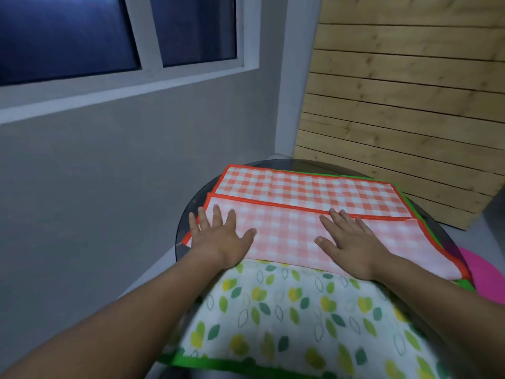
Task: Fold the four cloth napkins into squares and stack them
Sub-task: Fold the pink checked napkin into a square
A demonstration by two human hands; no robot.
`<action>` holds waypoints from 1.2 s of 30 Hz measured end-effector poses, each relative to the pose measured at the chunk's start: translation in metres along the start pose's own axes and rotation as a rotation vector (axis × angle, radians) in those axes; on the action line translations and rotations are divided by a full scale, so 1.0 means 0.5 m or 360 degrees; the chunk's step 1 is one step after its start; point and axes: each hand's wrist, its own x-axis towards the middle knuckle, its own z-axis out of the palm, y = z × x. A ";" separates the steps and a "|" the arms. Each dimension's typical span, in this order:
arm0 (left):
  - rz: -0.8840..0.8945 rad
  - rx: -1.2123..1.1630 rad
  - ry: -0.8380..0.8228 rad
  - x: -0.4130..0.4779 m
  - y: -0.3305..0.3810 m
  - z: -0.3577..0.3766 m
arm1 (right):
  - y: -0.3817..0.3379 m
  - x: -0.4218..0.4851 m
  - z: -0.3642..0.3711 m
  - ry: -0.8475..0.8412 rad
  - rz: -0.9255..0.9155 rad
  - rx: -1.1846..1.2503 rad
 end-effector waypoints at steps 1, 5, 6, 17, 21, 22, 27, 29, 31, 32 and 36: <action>0.0042 0.0055 0.0055 -0.002 0.014 -0.007 | -0.001 0.002 0.000 -0.0002 -0.0003 0.0003; 0.0670 -0.0039 0.0301 -0.007 0.104 -0.024 | 0.001 0.008 0.003 -0.0007 0.0001 -0.0007; 0.0789 -0.0086 0.0306 -0.006 0.126 -0.021 | 0.001 0.008 0.004 -0.0010 0.0002 -0.0010; 0.0806 -0.0014 0.0038 0.007 0.169 0.029 | -0.056 -0.059 -0.028 -0.0081 -0.0087 0.0197; 0.0798 0.0000 0.0032 0.006 0.168 0.030 | 0.017 -0.105 -0.002 -0.0121 -0.0033 0.0064; 0.0802 0.0005 0.0032 0.006 0.168 0.031 | 0.047 -0.112 0.000 -0.0121 0.0011 0.0068; 0.0809 0.0044 0.0026 0.010 0.168 0.030 | 0.152 -0.144 0.004 -0.0125 0.0160 0.0010; 0.0807 0.0063 0.0006 0.009 0.169 0.029 | 0.164 -0.150 0.005 -0.0122 0.0178 0.0003; 0.0810 0.0061 -0.0003 0.006 0.168 0.028 | 0.166 -0.150 0.006 -0.0119 0.0203 0.0021; 0.0809 0.0056 -0.0003 0.006 0.168 0.027 | 0.166 -0.150 0.005 -0.0117 0.0222 0.0040; 0.0806 0.0034 -0.0046 0.009 0.170 0.024 | 0.161 -0.154 -0.009 -0.0126 0.0321 0.0186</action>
